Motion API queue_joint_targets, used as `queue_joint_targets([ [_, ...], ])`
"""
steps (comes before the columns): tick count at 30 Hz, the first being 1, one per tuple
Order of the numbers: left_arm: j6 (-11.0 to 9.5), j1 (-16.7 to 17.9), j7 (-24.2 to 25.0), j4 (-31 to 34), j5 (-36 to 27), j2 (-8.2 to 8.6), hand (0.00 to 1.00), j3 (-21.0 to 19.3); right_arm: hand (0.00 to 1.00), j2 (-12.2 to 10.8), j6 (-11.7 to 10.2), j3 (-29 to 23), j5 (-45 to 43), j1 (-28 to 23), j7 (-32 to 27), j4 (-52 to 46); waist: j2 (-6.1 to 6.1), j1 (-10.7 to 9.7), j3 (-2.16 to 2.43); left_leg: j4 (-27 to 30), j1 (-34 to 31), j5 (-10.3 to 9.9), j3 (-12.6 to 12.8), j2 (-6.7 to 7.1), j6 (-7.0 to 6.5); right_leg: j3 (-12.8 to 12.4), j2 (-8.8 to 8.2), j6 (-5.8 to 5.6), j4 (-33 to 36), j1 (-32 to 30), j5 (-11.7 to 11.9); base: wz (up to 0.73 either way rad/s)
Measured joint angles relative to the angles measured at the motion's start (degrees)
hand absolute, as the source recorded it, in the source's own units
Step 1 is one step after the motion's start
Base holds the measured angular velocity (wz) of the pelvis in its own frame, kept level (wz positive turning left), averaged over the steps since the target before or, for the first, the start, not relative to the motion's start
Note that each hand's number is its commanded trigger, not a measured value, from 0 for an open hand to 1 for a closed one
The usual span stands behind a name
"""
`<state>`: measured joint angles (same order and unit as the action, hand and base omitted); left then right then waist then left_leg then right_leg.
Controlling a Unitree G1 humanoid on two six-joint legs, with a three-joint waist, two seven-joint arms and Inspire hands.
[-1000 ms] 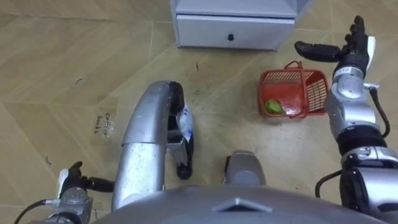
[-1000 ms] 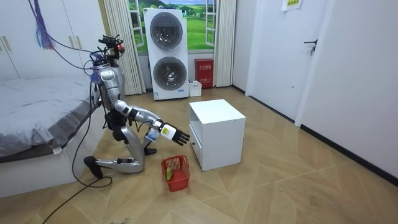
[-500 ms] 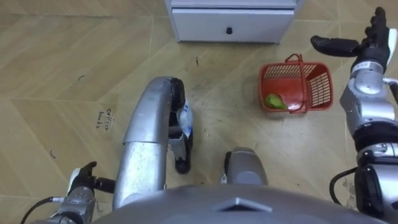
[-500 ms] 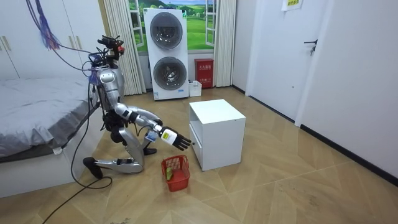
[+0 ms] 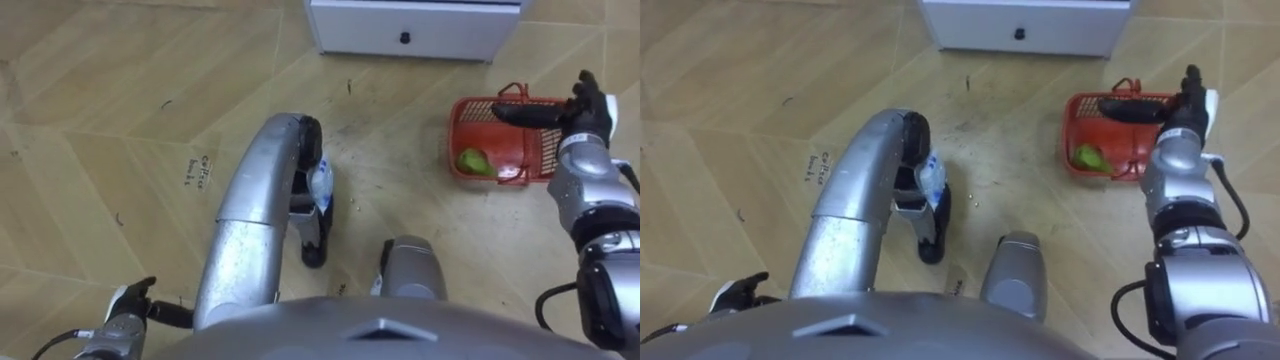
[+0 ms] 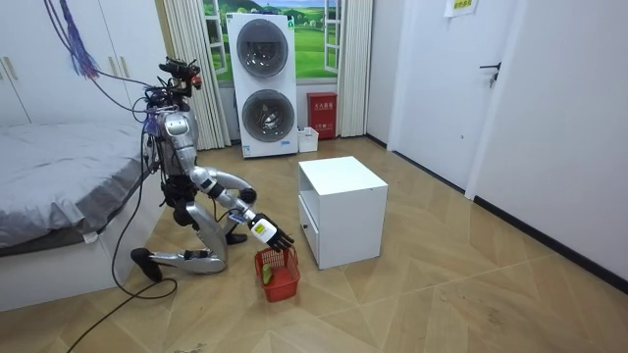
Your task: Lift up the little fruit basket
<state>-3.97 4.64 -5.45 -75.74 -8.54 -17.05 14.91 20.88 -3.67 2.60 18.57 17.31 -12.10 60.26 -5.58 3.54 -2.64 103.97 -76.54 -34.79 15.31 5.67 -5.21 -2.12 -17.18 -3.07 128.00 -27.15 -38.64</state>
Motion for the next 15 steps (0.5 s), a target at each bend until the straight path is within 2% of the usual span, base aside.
queue_joint_targets([
  [12, 0.5, -0.7, 2.2, 0.1, -0.1, -0.02, 0.0, 1.1, 0.0, 0.2, 0.0, 1.2, 1.2, 0.0, 1.8, 1.8, 0.63, 1.2, 0.03, -0.6, -0.6, 0.4, 0.0, 0.02, 0.66, 0.7, -0.23, 0.02, 0.0, -0.9, 0.0, 0.01],
  [15, 1.2, -0.7, 2.2, 0.3, -0.9, -0.02, 0.0, 1.1, 0.0, 0.2, 0.0, 1.3, 1.9, 0.0, 2.4, 3.4, 0.66, 1.3, 0.02, -0.6, -1.1, 0.4, 0.0, 0.04, 0.66, 0.7, -0.22, 0.01, 0.0, -0.9, 0.0, 0.01],
])
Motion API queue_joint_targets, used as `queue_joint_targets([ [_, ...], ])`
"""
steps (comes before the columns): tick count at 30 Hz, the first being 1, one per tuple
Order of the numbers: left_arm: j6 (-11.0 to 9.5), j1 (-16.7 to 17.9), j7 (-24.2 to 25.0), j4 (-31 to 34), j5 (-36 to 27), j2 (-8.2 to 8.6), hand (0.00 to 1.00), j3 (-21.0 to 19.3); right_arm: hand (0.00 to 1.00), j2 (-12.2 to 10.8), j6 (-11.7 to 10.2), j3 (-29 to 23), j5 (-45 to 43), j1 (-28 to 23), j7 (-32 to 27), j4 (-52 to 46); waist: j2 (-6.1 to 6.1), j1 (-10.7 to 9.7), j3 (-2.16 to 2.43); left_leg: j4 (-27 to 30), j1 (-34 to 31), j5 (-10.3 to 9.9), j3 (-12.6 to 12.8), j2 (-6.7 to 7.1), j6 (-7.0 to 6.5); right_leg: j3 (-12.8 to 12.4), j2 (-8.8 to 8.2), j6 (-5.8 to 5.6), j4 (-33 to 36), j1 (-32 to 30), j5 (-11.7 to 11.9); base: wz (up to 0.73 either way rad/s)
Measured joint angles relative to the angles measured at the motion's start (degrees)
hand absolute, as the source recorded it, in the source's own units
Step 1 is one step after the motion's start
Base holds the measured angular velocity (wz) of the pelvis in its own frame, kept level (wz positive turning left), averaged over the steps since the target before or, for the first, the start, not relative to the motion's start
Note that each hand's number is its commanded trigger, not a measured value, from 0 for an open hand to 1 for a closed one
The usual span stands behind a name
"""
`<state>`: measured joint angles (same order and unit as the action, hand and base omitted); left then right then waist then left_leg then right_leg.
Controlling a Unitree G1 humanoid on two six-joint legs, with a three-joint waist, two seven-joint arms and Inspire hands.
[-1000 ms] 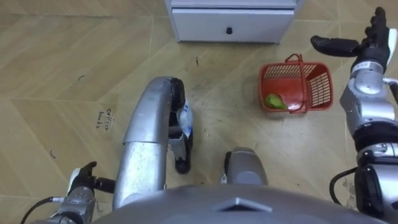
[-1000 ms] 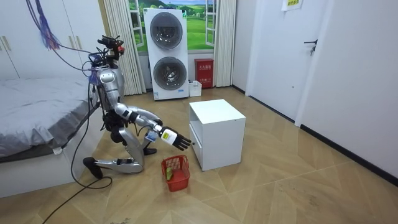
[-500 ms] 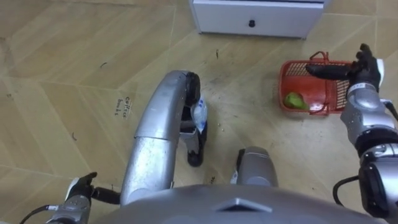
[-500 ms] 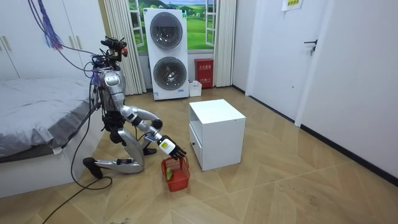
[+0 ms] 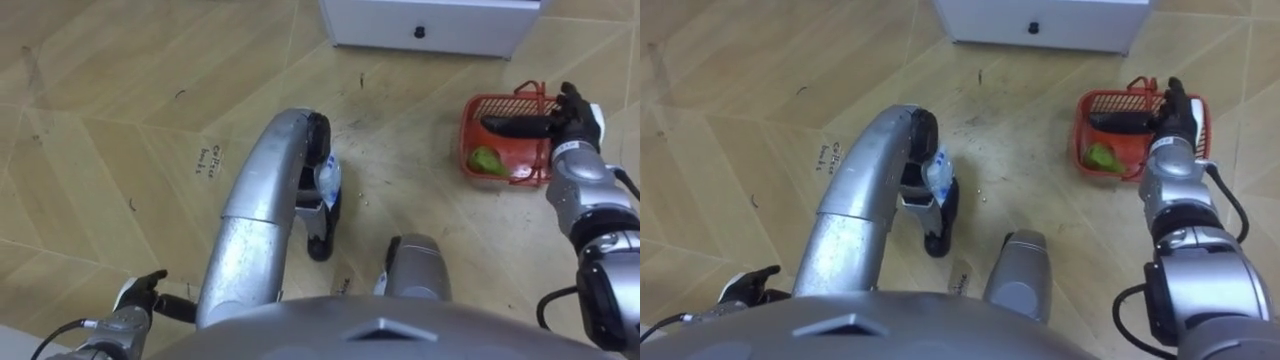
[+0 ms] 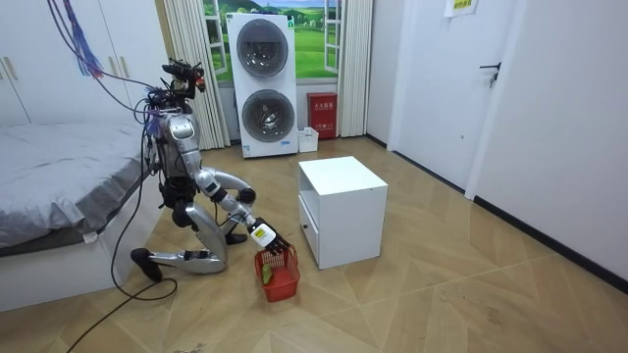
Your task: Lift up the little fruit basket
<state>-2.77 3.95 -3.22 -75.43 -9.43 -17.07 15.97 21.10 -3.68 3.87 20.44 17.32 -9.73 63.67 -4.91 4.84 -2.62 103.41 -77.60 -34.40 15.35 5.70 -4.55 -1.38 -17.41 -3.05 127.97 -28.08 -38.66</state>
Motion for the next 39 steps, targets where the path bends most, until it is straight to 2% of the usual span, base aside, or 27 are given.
queue_joint_targets([
  [6, 0.2, 0.0, 0.0, 0.1, 0.0, 0.0, 0.0, 0.0, 0.0, 0.0, 0.1, 0.0, 2.0, 0.0, 0.8, 1.5, 0.09, 0.1, 0.0, 0.1, -0.8, 0.1, 0.1, -0.03, -0.16, 0.0, -0.04, 0.0, 0.0, -1.0, 0.0, 0.0],
  [10, 0.3, 0.0, 0.0, 0.2, 0.0, 0.0, 0.0, 0.0, 0.0, 0.1, 0.1, -0.1, 3.4, 0.0, 1.2, 1.5, 0.71, 0.1, 0.0, 0.1, -0.8, 0.1, 0.1, -0.07, -0.16, 0.0, 0.01, 0.0, 0.0, -1.0, 0.0, 0.0],
  [15, 0.3, 0.0, 0.0, 0.2, 0.0, 0.01, 0.0, 0.0, 0.0, 0.1, 0.1, -0.1, 5.7, 0.3, 1.2, 3.3, 0.88, 0.2, 0.02, 0.1, -0.9, 0.1, 0.2, -0.08, -0.16, 0.0, 0.01, -0.02, 0.0, -1.0, 0.0, 0.0],
  [16, 0.3, 0.0, 0.0, 0.1, 0.0, 0.01, 0.0, 0.0, 0.63, 0.1, 0.1, -0.1, 6.3, 0.3, 1.2, 3.7, 0.95, 0.2, 0.01, 0.1, -0.9, 0.1, 0.2, -0.08, -0.16, 0.0, 0.01, -0.02, 0.0, -1.1, 0.0, 0.0],
  [17, 0.3, 0.0, 0.0, 0.1, 0.0, 0.01, 0.0, 0.0, 0.99, 0.1, 0.1, -0.1, 6.4, 0.3, 1.2, 3.9, 0.98, 0.2, 0.01, 0.1, -0.9, 0.1, 0.2, -0.07, -0.16, 0.0, 0.01, -0.02, 0.0, -1.0, 0.0, 0.0],
  [28, 0.3, 0.2, -0.2, 0.1, -0.1, 0.01, 0.0, 0.0, 1.0, 0.1, 0.3, -0.1, 11.6, 0.2, 1.2, 5.6, 1.48, 0.2, 0.13, 0.2, -0.9, 0.1, 0.1, -0.27, -0.15, 0.0, 0.24, -0.03, 0.1, -1.1, 0.0, 0.0],
  [31, 0.3, 0.2, -0.2, 0.1, -0.2, 0.01, 0.0, 0.0, 1.0, 0.1, 1.4, 0.0, 12.5, 0.1, 1.3, 5.8, 1.48, 0.2, 0.12, 0.2, -0.9, 0.1, 0.1, -0.34, -0.15, 0.0, 0.3, -0.04, 0.2, -1.1, 0.0, 0.0],
  [39, 0.3, 0.6, -0.2, 0.1, -2.3, 0.01, 0.0, 0.0, 1.0, 0.1, 1.4, -0.1, 13.2, 0.0, 1.7, 5.8, 1.38, 0.2, 0.07, 0.3, -0.9, 0.1, 0.1, -0.52, -0.15, -0.1, 0.42, -0.06, 0.3, -1.0, -0.1, 0.0],
])
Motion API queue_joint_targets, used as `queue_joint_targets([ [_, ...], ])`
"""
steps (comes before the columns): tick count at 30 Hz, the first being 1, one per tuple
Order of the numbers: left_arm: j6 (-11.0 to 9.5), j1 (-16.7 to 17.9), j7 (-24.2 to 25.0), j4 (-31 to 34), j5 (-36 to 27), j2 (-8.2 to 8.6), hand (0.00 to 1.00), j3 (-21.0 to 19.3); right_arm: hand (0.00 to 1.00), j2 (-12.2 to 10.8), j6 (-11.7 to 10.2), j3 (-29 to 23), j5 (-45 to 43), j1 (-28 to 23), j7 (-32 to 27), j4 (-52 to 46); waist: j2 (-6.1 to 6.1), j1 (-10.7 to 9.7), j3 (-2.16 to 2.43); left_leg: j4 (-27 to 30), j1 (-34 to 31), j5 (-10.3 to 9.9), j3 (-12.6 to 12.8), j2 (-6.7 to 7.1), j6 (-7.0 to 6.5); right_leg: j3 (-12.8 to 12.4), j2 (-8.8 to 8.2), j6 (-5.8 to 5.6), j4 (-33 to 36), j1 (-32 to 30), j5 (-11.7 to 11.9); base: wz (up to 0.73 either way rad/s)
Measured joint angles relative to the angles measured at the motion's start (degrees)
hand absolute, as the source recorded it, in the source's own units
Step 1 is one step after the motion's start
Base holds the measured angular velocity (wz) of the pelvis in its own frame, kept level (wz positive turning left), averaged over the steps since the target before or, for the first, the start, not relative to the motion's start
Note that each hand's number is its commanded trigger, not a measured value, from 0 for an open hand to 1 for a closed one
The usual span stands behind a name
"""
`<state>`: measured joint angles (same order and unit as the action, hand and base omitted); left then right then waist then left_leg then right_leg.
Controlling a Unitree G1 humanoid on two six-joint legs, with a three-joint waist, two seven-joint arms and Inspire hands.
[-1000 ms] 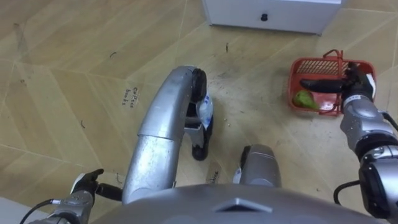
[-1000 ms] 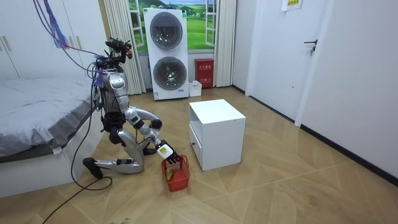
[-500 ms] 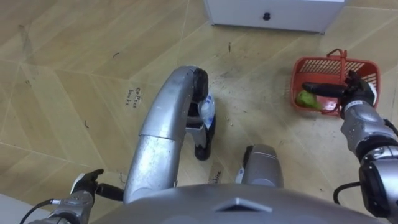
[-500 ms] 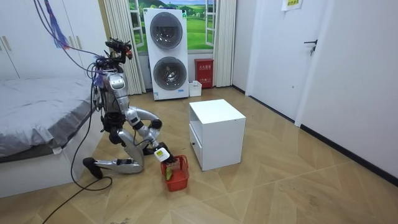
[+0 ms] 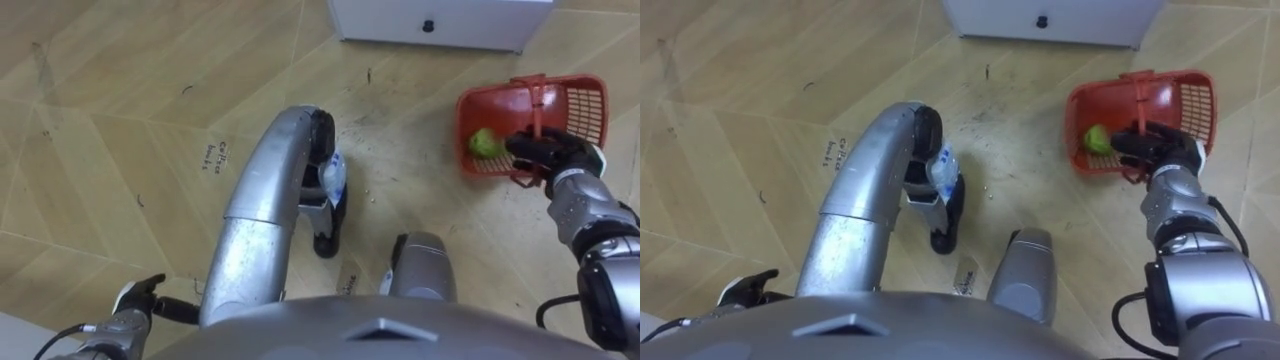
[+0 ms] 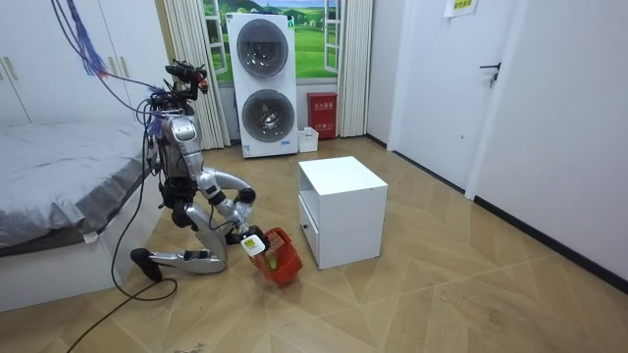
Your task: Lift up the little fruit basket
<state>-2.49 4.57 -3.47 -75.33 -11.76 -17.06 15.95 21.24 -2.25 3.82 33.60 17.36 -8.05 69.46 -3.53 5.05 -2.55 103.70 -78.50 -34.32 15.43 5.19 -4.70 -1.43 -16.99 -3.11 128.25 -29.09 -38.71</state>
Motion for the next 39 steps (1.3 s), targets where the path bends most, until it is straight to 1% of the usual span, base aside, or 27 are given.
queue_joint_targets([
  [5, 0.0, 0.1, 0.0, 0.0, 0.0, 0.0, 0.0, 0.0, 1.0, 0.0, 0.0, 0.0, 1.1, 0.0, 0.5, 0.0, -0.08, 0.0, -0.04, 0.1, 0.0, 0.0, 0.0, 0.01, 0.0, 0.0, 0.03, 0.0, 0.0, 0.0, 0.0, 0.0],
  [7, 0.1, 0.1, 0.0, 0.0, 0.0, 0.02, 0.0, 0.0, 1.0, -0.3, 0.0, 0.0, 1.2, 0.0, 0.7, 0.1, -0.43, 0.0, -0.24, 0.1, 0.0, 0.0, 0.0, -0.02, 0.0, 0.1, 0.04, -0.02, 0.0, 0.1, 0.0, 0.0],
  [11, 0.8, 0.1, 0.0, 1.2, 0.0, 0.37, 0.0, 0.0, 1.0, -0.6, 0.5, 0.1, 1.3, -0.1, 0.7, 0.6, -0.67, 0.2, -0.35, 0.2, 0.0, 0.0, -0.1, 0.02, 0.0, 0.2, 0.07, -0.02, 0.1, 0.1, 0.0, 0.0],
  [14, 0.9, -0.1, -0.5, 1.7, 0.1, 1.44, 0.0, 0.0, 1.0, -0.7, 0.5, 0.7, 1.9, -0.1, 0.6, 1.9, -0.82, 0.4, -0.38, 0.3, 0.0, 0.0, -0.3, 0.07, 0.05, 0.4, 0.2, 0.0, 0.3, 0.3, 0.0, 0.0],
  [16, 1.0, -0.1, -0.8, 1.7, 0.1, 2.58, 0.0, 0.0, 1.0, -1.0, 0.7, 0.7, 1.9, -0.2, 0.6, 2.5, -0.84, 0.3, -0.39, 0.7, 0.0, 0.1, -0.7, 0.09, 0.09, 0.6, 0.55, 0.05, 0.4, 0.6, 0.0, 0.0],
  [17, 1.1, -0.3, -0.8, 1.7, 0.1, 2.81, 0.0, 0.0, 1.0, -1.1, 0.8, 0.7, 1.8, -0.2, 0.6, 2.6, -0.83, 0.3, -0.39, 0.7, 0.0, 0.1, -0.8, 0.12, 0.1, 0.7, 0.65, 0.07, 0.4, 0.7, -0.1, 0.0],
  [19, 1.3, -1.1, -0.8, 1.6, 0.1, 3.26, 0.0, 0.0, 1.0, -1.3, 1.0, 0.6, 1.5, -0.1, 0.7, 3.1, -0.82, 0.3, -0.33, 1.0, 0.0, 0.2, -1.4, 0.31, 0.21, 0.8, 1.07, 0.08, 0.4, 0.9, -0.1, 0.0],
  [21, 1.2, -1.9, -0.8, 1.4, 0.1, 3.28, 0.0, 0.0, 1.0, -1.3, 1.0, 0.6, 0.9, -0.1, 0.7, 3.2, -1.28, 0.2, -0.46, 1.1, 0.0, 0.3, -1.4, 0.42, 0.16, 0.8, 1.12, 0.14, 0.5, 1.0, -0.1, 0.0],
  [22, 1.3, -2.6, -1.0, 1.1, 0.1, 3.31, 0.0, 0.0, 1.0, -1.5, 1.0, 0.6, -0.3, -0.1, 0.7, 2.9, -1.53, 0.1, -0.43, 1.2, -0.1, 0.4, -1.5, 0.41, 0.15, 0.6, 1.28, 0.25, 0.6, 1.0, -0.1, 0.0],
  [24, 1.2, -2.9, -1.0, 1.1, 0.1, 3.32, 0.0, 0.0, 1.0, -1.9, 1.1, 0.6, -1.9, -0.1, 0.6, 1.9, -1.98, -0.1, -0.49, 1.4, -0.1, 0.4, -1.7, 0.34, 0.14, 0.4, 1.49, 0.33, 0.6, 1.0, -0.2, -0.07],
  [27, 1.2, -4.2, -1.4, 1.4, 0.3, 3.3, 0.0, -0.1, 1.0, -2.1, 1.1, 1.2, -4.2, 0.0, 0.2, -0.5, -2.33, -0.4, -0.59, 2.0, 0.1, 0.3, -2.3, 0.58, 0.13, 0.3, 1.97, 0.59, 0.5, 2.0, -0.3, -0.07],
  [28, 1.2, -5.2, -1.7, 1.3, 0.7, 3.3, 0.0, -0.4, 1.0, -2.1, 1.1, 1.4, -5.8, 0.1, 0.0, -1.3, -2.71, -0.4, -0.73, 2.1, 0.2, 0.3, -2.4, 0.62, 0.12, 0.2, 2.13, 0.58, 0.6, 2.2, -0.3, -0.03],
  [29, 1.2, -6.0, -2.0, 1.5, 1.0, 3.27, 0.0, -0.6, 1.0, -2.1, 1.1, 1.6, -6.5, 0.3, -0.1, -1.7, -2.9, -0.4, -0.74, 2.2, 0.2, 0.3, -2.5, 0.61, 0.1, 0.2, 2.18, 0.58, 0.6, 2.2, -0.3, 0.0],
  [30, 1.2, -7.3, -2.2, 1.7, 1.3, 3.27, 0.0, -1.9, 1.0, -2.2, 1.1, 1.7, -7.0, 0.5, -0.3, -2.5, -3.3, -0.4, -0.69, 2.3, 0.2, 0.3, -2.6, 0.69, 0.04, 0.4, 2.25, 0.57, 0.6, 2.4, -0.3, 0.0],
  [32, 1.2, -9.3, -2.4, 1.7, 1.2, 3.22, 0.0, -3.4, 1.0, -2.3, 1.1, 1.7, -6.9, 1.0, -0.6, -3.4, -4.02, -0.6, -0.78, 2.4, 0.5, 0.2, -3.1, 1.42, 0.02, 0.6, 2.18, 0.61, 0.5, 3.2, -0.3, 0.02],
  [33, 1.2, -10.6, -2.5, 1.8, 1.2, 2.9, 0.0, -4.1, 1.0, -2.5, 1.1, 1.7, -6.6, 1.9, -0.6, -3.9, -4.71, -0.7, -0.93, 2.5, 0.9, 0.1, -3.1, 1.48, -0.17, 0.5, 2.18, 0.64, 0.4, 3.7, -0.3, -0.05],
  [34, 1.1, -12.1, -2.7, 1.8, 1.2, 2.56, 0.0, -5.1, 1.0, -2.5, 1.1, 1.7, -6.4, 1.9, -0.6, -6.0, -5.19, -0.9, -0.96, 2.7, 1.2, -0.2, -3.4, 1.65, -0.24, 0.5, 2.34, 0.78, 0.2, 4.1, -0.4, -0.09],
  [35, 1.0, -12.7, -2.7, 1.9, 1.2, 2.48, 0.0, -5.8, 1.0, -2.5, 1.1, 1.7, -6.4, 1.9, -0.6, -7.3, -5.35, -0.9, -0.94, 2.9, 1.3, -0.3, -3.7, 1.77, -0.19, 0.5, 2.52, 0.8, 0.1, 4.4, -0.4, -0.13],
  [37, 0.7, -14.0, -3.5, 2.3, 1.5, 2.41, 0.0, -9.5, 1.0, -2.7, 1.1, 1.7, -7.1, 1.8, -0.5, -13.1, -5.49, -1.4, -0.94, 4.2, 2.2, -1.7, -5.0, 1.49, -0.25, 0.4, 4.05, 0.79, -0.5, 5.3, -0.4, -0.21],
  [38, 0.6, -14.1, -3.9, 2.3, 2.0, 2.39, 0.0, -10.1, 1.0, -2.8, 1.1, 1.7, -7.2, 1.8, -0.6, -14.4, -5.79, -1.5, -0.87, 4.3, 2.5, -1.9, -5.0, 1.47, -0.33, 0.2, 4.09, 0.72, -0.8, 5.7, -0.3, -0.17],
  [39, 0.6, -14.1, -4.5, 2.7, 2.9, 2.4, 0.0, -10.6, 1.0, -2.9, 1.2, 1.7, -7.0, 1.7, -0.6, -16.7, -6.2, -1.8, -0.81, 4.3, 3.6, -2.4, -5.0, 1.52, -0.76, 0.1, 4.37, 1.03, -2.0, 7.0, -0.7, -0.09],
])
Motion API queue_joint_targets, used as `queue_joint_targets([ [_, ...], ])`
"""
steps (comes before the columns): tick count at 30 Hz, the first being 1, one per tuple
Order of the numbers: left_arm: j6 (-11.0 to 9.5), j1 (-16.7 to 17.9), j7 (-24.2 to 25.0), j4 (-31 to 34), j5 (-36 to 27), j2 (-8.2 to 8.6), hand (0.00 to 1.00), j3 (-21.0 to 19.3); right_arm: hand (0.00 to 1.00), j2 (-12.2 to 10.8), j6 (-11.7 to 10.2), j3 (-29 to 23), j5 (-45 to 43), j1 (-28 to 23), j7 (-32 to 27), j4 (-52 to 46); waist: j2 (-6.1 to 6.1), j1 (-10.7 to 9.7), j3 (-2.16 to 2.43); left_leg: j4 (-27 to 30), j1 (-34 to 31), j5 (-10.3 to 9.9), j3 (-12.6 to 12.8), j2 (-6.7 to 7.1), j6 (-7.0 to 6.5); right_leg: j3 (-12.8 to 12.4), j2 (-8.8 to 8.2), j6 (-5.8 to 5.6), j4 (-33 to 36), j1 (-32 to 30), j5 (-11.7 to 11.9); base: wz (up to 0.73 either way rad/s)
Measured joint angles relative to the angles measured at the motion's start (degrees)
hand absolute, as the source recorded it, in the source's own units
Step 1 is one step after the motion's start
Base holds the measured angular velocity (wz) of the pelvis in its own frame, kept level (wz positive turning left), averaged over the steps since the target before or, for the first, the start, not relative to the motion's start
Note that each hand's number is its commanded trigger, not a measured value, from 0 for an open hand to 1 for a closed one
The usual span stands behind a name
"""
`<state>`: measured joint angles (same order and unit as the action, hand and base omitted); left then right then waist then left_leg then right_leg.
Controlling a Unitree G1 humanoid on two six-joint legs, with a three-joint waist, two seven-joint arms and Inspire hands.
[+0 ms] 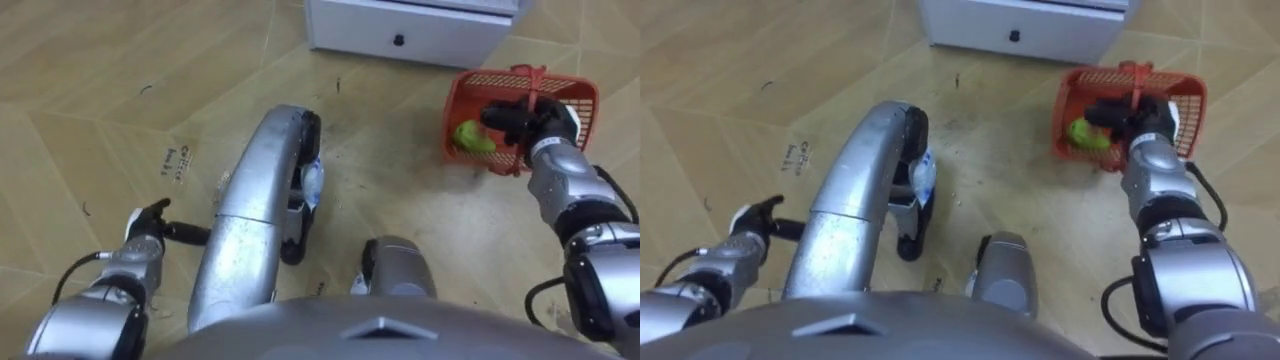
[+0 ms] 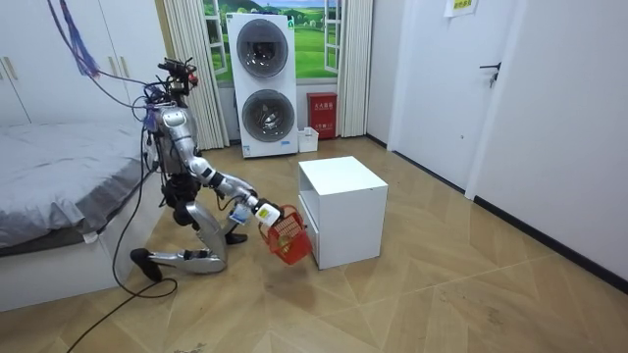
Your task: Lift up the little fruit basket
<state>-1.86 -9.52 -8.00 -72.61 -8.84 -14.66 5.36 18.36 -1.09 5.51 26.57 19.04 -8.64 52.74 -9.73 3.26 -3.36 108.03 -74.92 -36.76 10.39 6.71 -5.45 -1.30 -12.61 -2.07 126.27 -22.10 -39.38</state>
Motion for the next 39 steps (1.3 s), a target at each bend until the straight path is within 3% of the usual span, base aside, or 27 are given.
queue_joint_targets([
  [2, 0.0, 0.6, -0.5, 1.2, 0.1, -0.01, 0.0, -0.3, 1.0, 0.0, 0.0, 0.0, 0.0, -0.3, -0.2, -4.0, -0.09, -0.2, 0.05, -0.1, 1.3, -0.3, -0.1, -0.07, -0.67, -0.6, 1.26, -0.15, -2.4, 1.9, -1.3, -0.1],
  [4, 0.6, 2.4, -1.5, 3.6, 0.2, 0.04, 0.0, -1.1, 1.0, -0.3, 0.2, 0.6, -0.1, -0.7, -0.4, -8.7, 0.36, 0.2, 0.3, -1.7, 3.4, -0.3, -0.3, -1.46, -1.64, -2.0, 3.35, -0.72, -7.2, 3.2, -2.1, -0.26],
  [5, 0.8, 3.1, -1.7, 5.0, 0.4, 0.12, 0.0, -1.1, 1.0, -0.3, 0.5, 0.7, 0.0, -1.0, -0.6, -10.1, 0.56, 0.2, 0.42, -2.9, 4.2, -0.3, -0.4, -1.78, -1.7, -2.0, 3.55, -0.72, -9.2, 3.3, -2.1, -0.33],
  [7, 1.1, 5.5, -2.4, 7.4, 0.7, 0.98, 0.0, -1.2, 1.0, -0.5, 1.3, 0.8, 0.1, -2.6, -0.6, -14.9, 1.86, 1.3, 1.17, -11.5, 9.4, 0.0, -1.4, -2.68, -1.78, -2.1, 3.89, -0.76, -21.5, 4.4, -2.0, -0.46],
  [8, 1.3, 6.2, -2.6, 7.8, 1.1, 1.2, 0.0, -1.2, 1.0, -0.6, 1.4, 0.9, -0.1, -3.0, -0.6, -16.0, 2.17, 1.3, 1.31, -14.4, 11.2, 0.6, -1.5, -3.03, -1.77, -2.1, 3.82, -0.83, -25.8, 5.3, -2.0, -0.55],
  [9, 1.6, 7.8, -2.8, 8.5, 1.6, 1.34, 0.0, -1.5, 1.0, -1.1, 1.4, 0.9, -0.2, -4.0, -0.8, -18.4, 2.27, 1.4, 1.51, -20.4, 14.9, 2.1, -1.6, -2.86, -1.56, -2.1, 3.67, -1.33, -34.6, 7.7, -1.8, -0.5],
  [10, 1.7, 9.5, -3.3, 8.8, 2.1, 1.77, 0.0, -2.2, 1.0, -1.5, 1.5, 1.0, -0.2, -4.9, -0.9, -20.5, 2.46, 1.2, 1.71, -26.9, 18.8, 3.8, -1.5, -2.8, -1.41, -2.2, 3.67, -2.52, -43.3, 10.1, -0.1, -0.39],
  [11, 1.7, 10.3, -3.7, 9.0, 2.3, 2.0, 0.0, -2.6, 1.0, -1.7, 1.6, 1.0, -0.2, -5.4, -0.9, -21.4, 2.62, 0.9, 1.8, -30.1, 20.9, 4.7, -1.4, -2.74, -1.53, -2.1, 3.61, -2.66, -47.0, 11.2, 2.3, -0.24],
  [13, 1.8, 13.1, -4.4, 10.0, 3.1, 2.35, 0.0, -3.0, 1.0, -1.8, 2.0, 1.0, -0.1, -8.6, -1.2, -25.6, 2.73, 0.7, 2.24, -42.4, 29.7, 8.2, -1.4, -2.34, -1.68, -1.6, 3.42, -3.06, -61.8, 16.8, 11.7, -0.21],
  [14, 1.8, 13.7, -4.5, 10.2, 3.5, 2.33, 0.0, -3.1, 1.0, -1.8, 2.1, 0.9, -0.1, -9.4, -1.2, -26.9, 2.57, 0.9, 2.39, -45.3, 31.7, 9.0, -1.3, -2.24, -1.65, -1.3, 3.2, -3.32, -65.1, 18.0, 13.8, -0.4],
  [16, 2.0, 14.8, -5.0, 9.9, 4.7, 2.31, 0.0, -3.4, 1.0, -2.7, 2.1, -0.4, 0.0, -10.9, -1.2, -31.3, 2.4, 1.3, 2.56, -55.4, 38.4, 12.1, -1.4, -1.9, -1.47, -0.6, 2.45, -4.04, -74.2, 21.4, 21.0, -0.37],
  [18, 1.9, 15.2, -5.1, 9.4, 4.7, 2.26, 0.0, -3.8, 1.0, -2.8, 2.1, -0.6, -0.7, -11.4, -1.1, -33.9, 2.56, 1.7, 2.54, -60.6, 42.9, 13.6, -3.0, -1.9, -1.15, 0.8, 1.78, -3.67, -78.1, 21.4, 19.7, -0.46],
  [20, 1.9, 16.9, -5.1, 9.5, 4.8, 2.75, 0.0, -5.1, 1.0, -3.0, 2.1, -0.6, -1.7, -12.3, -0.6, -36.2, 3.59, 2.1, 2.6, -63.4, 47.0, 14.5, -7.2, -1.95, -0.14, 2.6, 1.49, -3.08, -82.5, 20.9, 16.4, -0.65],
  [21, 2.3, 18.1, -5.1, 9.6, 4.7, 3.07, 0.0, -5.8, 1.0, -3.0, 2.1, -0.6, -2.4, -12.8, -0.5, -38.3, 4.74, 1.7, 2.81, -63.8, 48.6, 14.9, -10.0, -2.36, 0.38, 4.0, 1.16, -3.4, -87.7, 20.9, 14.7, -0.55],
  [22, 2.9, 18.8, -5.0, 9.6, 4.7, 2.95, 0.0, -6.8, 1.0, -3.2, 1.8, -0.7, -2.5, -13.1, -0.6, -39.9, 5.37, 1.1, 2.86, -62.5, 49.4, 15.0, -10.5, -3.26, 0.71, 4.6, 2.16, -3.92, -92.2, 22.5, 14.9, -0.42],
  [23, 3.3, 19.0, -4.9, 9.7, 4.7, 2.83, 0.0, -7.6, 1.0, -3.4, 1.6, -0.7, -2.3, -13.1, -0.8, -40.6, 5.61, 0.7, 2.51, -60.7, 49.2, 15.3, -9.7, -3.79, 0.65, 4.2, 3.0, -3.91, -93.4, 23.6, 15.6, -0.27],
  [24, 4.2, 19.3, -4.9, 10.2, 4.7, 2.43, 0.0, -7.8, 1.0, -3.7, 1.0, -1.1, -1.1, -13.0, -1.2, -40.6, 6.3, 0.6, 1.62, -56.3, 46.9, 16.0, -7.0, -4.78, -0.04, 3.7, 3.35, -3.63, -93.2, 25.1, 16.1, 0.04],
  [25, 5.1, 19.2, -5.0, 11.2, 4.9, 3.04, 0.0, -7.8, 1.0, -3.2, 0.8, -2.4, 0.3, -13.2, -1.5, -40.6, 5.54, -0.3, 2.51, -62.1, 45.9, 17.2, -4.9, -2.25, -0.75, 3.9, 2.66, -3.85, -91.3, 24.5, 16.0, 0.15],
  [26, 5.7, 19.1, -5.0, 12.4, 4.9, 3.46, 0.0, -7.6, 1.0, -2.8, 0.7, -2.8, 0.6, -13.1, -1.8, -40.6, 6.11, -0.9, 3.0, -65.4, 46.0, 17.7, -3.3, -1.74, -2.79, 4.3, 2.53, -3.88, -89.6, 23.7, 16.0, 0.58],
  [27, 6.0, 19.1, -5.0, 13.0, 5.0, 3.43, 0.0, -7.6, 1.0, -3.5, 0.5, -3.7, 0.6, -13.1, -2.5, -40.6, 4.9, -1.7, 2.93, -66.9, 47.0, 18.2, -0.6, -0.92, -3.91, 4.6, 0.92, -3.87, -85.8, 22.2, 16.5, 0.49],
  [29, 7.0, 18.1, -5.0, 13.7, 5.1, 3.63, 0.0, -7.6, 1.0, -4.4, 0.5, -3.7, 0.0, -13.1, -2.5, -40.7, 4.19, -1.3, 2.98, -69.9, 49.4, 18.2, 0.5, 0.02, -4.34, 5.1, -0.57, -3.29, -79.7, 19.2, 20.8, 0.22],
  [31, 7.7, 17.8, -5.5, 15.8, 6.1, 3.54, 0.0, -7.4, 1.0, -5.3, 0.3, -3.5, -0.1, -13.4, -2.0, -41.2, 4.31, -1.3, 2.96, -74.0, 54.1, 18.4, -0.3, 1.27, -4.64, 6.1, -1.36, -1.56, -73.4, 17.2, 30.1, 0.13],
  [32, 7.7, 17.8, -5.5, 16.1, 6.5, 3.5, 0.0, -7.4, 1.0, -5.3, 0.3, -3.4, -0.2, -13.6, -1.8, -41.2, 4.48, -1.2, 2.91, -75.0, 55.5, 18.4, -0.9, 1.37, -4.69, 6.1, -1.25, -1.77, -72.5, 17.1, 31.4, 0.13],
  [33, 7.6, 17.5, -5.6, 16.6, 6.8, 3.37, 0.0, -7.2, 1.0, -5.5, 0.3, -3.4, -0.3, -13.7, -1.2, -41.3, 4.94, -1.2, 2.75, -77.0, 57.8, 18.4, -2.0, 1.36, -4.68, 5.9, -0.92, -2.22, -71.2, 16.4, 30.6, 0.09],
  [35, 7.5, 17.1, -5.5, 16.6, 7.3, 3.37, 0.0, -7.0, 1.0, -5.4, 0.3, -3.5, -0.6, -13.7, -0.6, -41.5, 5.82, -1.2, 2.68, -79.9, 60.9, 18.9, -2.7, 0.99, -4.6, 6.1, -0.04, -2.32, -69.9, 13.4, 26.2, 0.02],
  [37, 6.8, 17.0, -5.5, 16.8, 7.3, 3.36, 0.0, -5.5, 1.0, -4.8, 0.4, -3.4, -0.1, -14.1, -0.6, -41.6, 7.0, -1.2, 2.81, -83.0, 64.1, 19.4, -3.1, 0.3, -4.4, 6.2, 1.25, -2.13, -74.2, 8.8, 22.1, -0.05],
  [39, 6.5, 17.4, -5.3, 17.0, 7.3, 3.42, 0.0, -4.9, 1.0, -4.8, 1.4, -3.3, -0.4, -15.2, -0.6, -41.6, 7.64, -0.9, 2.75, -85.5, 67.0, 19.6, -3.2, -0.56, -3.94, 6.2, 2.63, -1.77, -81.3, 7.5, 21.0, -0.07],
])
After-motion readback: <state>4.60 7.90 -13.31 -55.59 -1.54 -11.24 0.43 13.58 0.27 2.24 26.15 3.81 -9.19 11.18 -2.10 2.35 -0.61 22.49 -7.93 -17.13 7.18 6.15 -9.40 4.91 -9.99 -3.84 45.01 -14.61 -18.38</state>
